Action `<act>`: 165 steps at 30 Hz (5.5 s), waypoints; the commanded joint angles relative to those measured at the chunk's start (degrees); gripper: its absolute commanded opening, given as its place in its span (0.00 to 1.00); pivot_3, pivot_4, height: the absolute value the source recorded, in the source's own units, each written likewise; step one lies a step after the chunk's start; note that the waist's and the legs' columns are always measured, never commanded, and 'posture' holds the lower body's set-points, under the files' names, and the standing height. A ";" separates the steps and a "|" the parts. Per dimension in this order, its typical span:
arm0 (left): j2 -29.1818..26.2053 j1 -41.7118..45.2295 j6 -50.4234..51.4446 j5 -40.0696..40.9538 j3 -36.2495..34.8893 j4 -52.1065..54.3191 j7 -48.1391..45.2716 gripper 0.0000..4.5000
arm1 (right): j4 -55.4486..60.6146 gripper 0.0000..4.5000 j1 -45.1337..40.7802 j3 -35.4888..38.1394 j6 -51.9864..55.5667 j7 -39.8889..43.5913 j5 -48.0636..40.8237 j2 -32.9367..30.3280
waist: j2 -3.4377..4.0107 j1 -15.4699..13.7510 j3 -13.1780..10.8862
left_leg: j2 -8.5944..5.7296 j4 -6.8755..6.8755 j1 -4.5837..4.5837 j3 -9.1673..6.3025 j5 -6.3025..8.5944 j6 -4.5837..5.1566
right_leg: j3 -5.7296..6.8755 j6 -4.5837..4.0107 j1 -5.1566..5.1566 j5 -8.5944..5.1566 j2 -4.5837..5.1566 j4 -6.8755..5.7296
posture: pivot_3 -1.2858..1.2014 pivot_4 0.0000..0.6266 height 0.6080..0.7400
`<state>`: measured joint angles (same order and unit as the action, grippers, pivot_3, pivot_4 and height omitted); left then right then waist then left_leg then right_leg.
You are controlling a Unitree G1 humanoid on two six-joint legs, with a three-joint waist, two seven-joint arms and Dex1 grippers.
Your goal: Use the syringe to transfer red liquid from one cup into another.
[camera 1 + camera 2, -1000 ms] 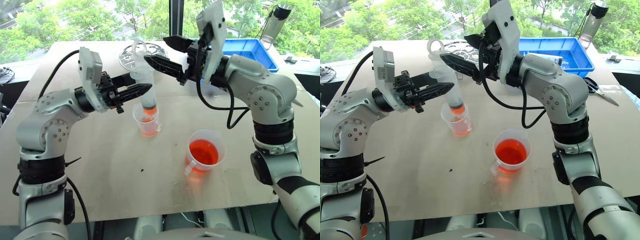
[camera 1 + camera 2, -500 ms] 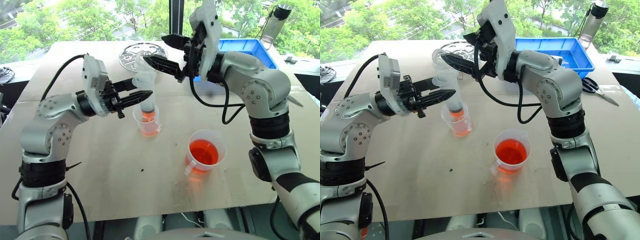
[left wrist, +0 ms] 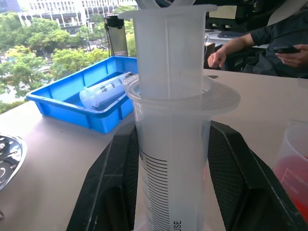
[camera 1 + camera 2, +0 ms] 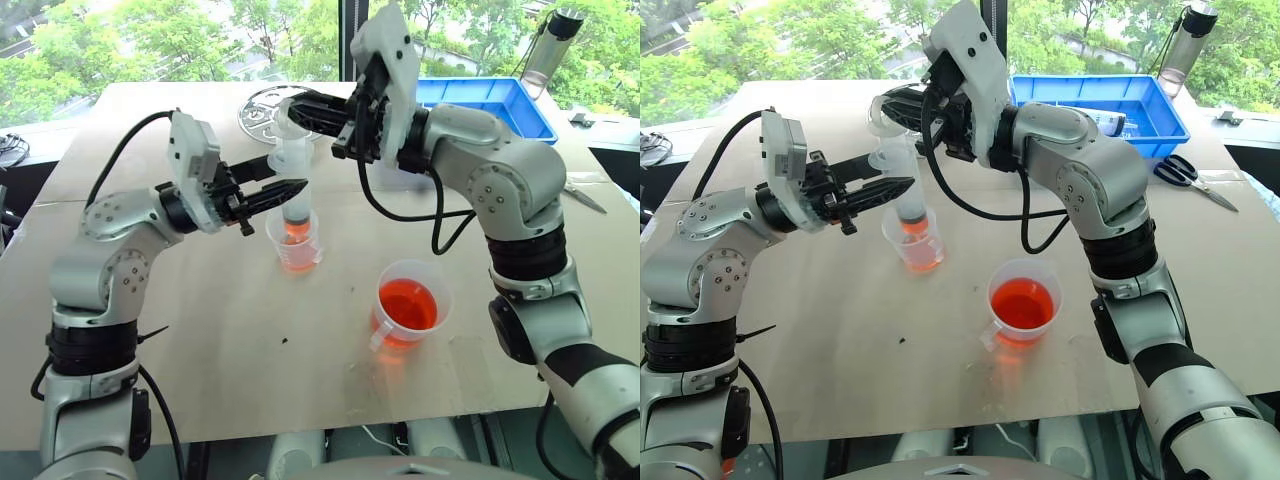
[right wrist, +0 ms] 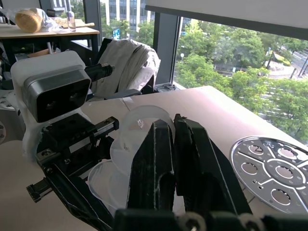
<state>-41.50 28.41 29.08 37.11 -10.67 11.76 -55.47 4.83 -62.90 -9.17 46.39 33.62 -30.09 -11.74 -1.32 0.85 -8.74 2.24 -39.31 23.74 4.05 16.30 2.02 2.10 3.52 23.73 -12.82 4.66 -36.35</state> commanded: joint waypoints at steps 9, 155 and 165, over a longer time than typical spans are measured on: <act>0.16 0.65 -0.59 1.12 -2.02 2.48 0.71 0.37 | 2.12 0.01 2.29 -4.18 -2.49 3.59 3.68 0.12 | 0.00 -0.01 0.00 | 0.00 0.00 0.00 0.00 0.00 0.00 | 0.00 0.00 0.00 0.00 0.00 0.00 | 0.52 0.24 1.00; 3.59 -47.28 -4.41 -1.89 -15.61 17.28 -4.54 0.99 | 25.45 1.00 109.49 52.45 -44.09 28.58 -0.75 -21.35 | -0.17 -1.63 0.40 | 0.12 0.00 -1.17 -0.05 0.23 0.34 | -0.39 -0.31 -0.78 -0.23 0.16 0.16 | 0.52 0.24 1.00; 6.96 -57.00 -14.56 -6.60 -15.97 12.48 -5.16 0.99 | 26.62 1.00 107.08 50.86 -43.93 26.56 -0.53 -22.40 | -0.04 -1.74 0.47 | 0.33 0.07 -1.14 0.03 0.29 0.40 | -0.39 -0.32 -0.74 -0.23 0.16 0.34 | 0.52 0.24 1.00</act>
<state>-34.92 -28.07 16.67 30.75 -26.14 23.63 -60.84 30.42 44.39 41.36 2.84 60.56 -30.30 -33.55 -1.35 -0.89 -8.27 2.57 -39.24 22.63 4.08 16.59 2.43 1.73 3.21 23.00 -13.05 4.84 -35.98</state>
